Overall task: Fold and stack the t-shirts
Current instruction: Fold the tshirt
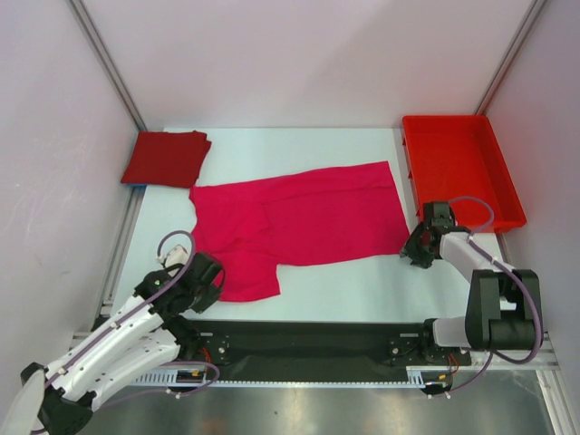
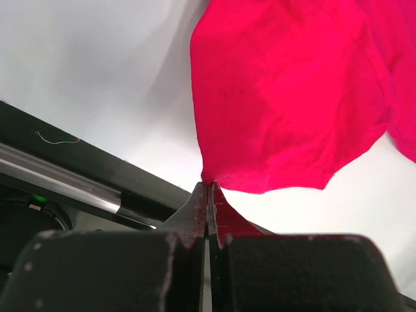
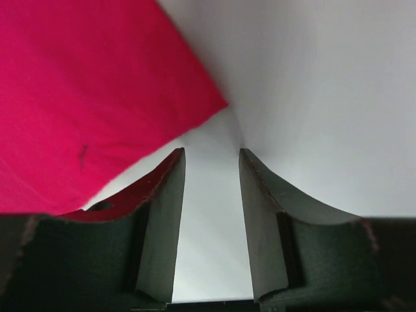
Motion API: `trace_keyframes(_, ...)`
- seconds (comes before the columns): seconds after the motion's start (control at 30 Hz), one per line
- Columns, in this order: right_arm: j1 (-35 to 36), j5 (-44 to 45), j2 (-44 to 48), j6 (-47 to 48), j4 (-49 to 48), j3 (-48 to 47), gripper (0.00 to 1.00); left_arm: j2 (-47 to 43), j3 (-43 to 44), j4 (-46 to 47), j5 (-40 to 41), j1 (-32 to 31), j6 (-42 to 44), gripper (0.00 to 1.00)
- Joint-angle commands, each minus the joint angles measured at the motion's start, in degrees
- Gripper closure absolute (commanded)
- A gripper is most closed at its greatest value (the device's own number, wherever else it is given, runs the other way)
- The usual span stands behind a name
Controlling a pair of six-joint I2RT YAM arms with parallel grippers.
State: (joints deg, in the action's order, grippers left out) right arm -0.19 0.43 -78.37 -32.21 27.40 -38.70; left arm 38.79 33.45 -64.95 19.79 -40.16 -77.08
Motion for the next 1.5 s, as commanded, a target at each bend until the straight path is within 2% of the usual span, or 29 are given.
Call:
trace_keyframes(0.0, -1.48, 5.37, 3.83, -4.87, -9.19, 3.62, 0.56, -1.43, 1.53, -1.58, 0.6, -0.36, 0.35, 1.0)
trace_keyframes(0.13, -1.75, 9.23, 3.84, -5.32, -12.45, 4.95, 0.55, -3.53, 1.88, -5.18, 1.04, -0.36, -0.79, 1.0)
trace_keyframes(0.33, -1.84, 7.84, 0.93, -5.58, -12.55, 3.98, 0.56, -7.84, 1.79, -6.6, 1.83, -0.36, -1.58, 1.0)
trace_keyframes(0.5, -1.4, 7.4, 3.39, -6.47, -13.24, 6.35, 0.56, -5.57, 2.41, -6.15, 2.44, -0.36, -0.35, 0.99)
trace_keyframes(0.7, -1.48, 6.61, 0.41, -6.81, -13.77, 6.0, 0.6, -5.47, 4.51, -6.59, 3.76, -0.36, 0.79, 1.0)
trace_keyframes(0.93, -1.48, 6.78, 0.06, -4.28, -11.59, 4.96, 0.98, -7.23, 7.59, -8.61, 4.73, -0.36, 1.4, 1.0)
trace_keyframes(0.97, -1.48, 6.95, 0.41, -3.57, -10.62, 4.6, 0.99, -7.58, 7.85, -8.88, 4.73, -0.27, 1.49, 1.0)
trace_keyframes(1.17, -0.87, 5.81, 3.04, -1.28, -0.35, 1.96, 1.0, -9.87, 8.03, -10.99, 2.01, -0.36, 0.79, 1.0)
trace_keyframes(1.3, -0.17, 5.46, 5.42, -0.67, 3.01, 0.56, 1.0, -11.27, 8.21, -11.26, 1.48, -0.36, 0.79, 1.0)
trace_keyframes(1.47, 2.29, 5.29, 3.93, 1.44, 3.89, -3.13, 1.0, -9.18, 11.8, -6.34, 5.6, -0.36, 6.75, 0.99)
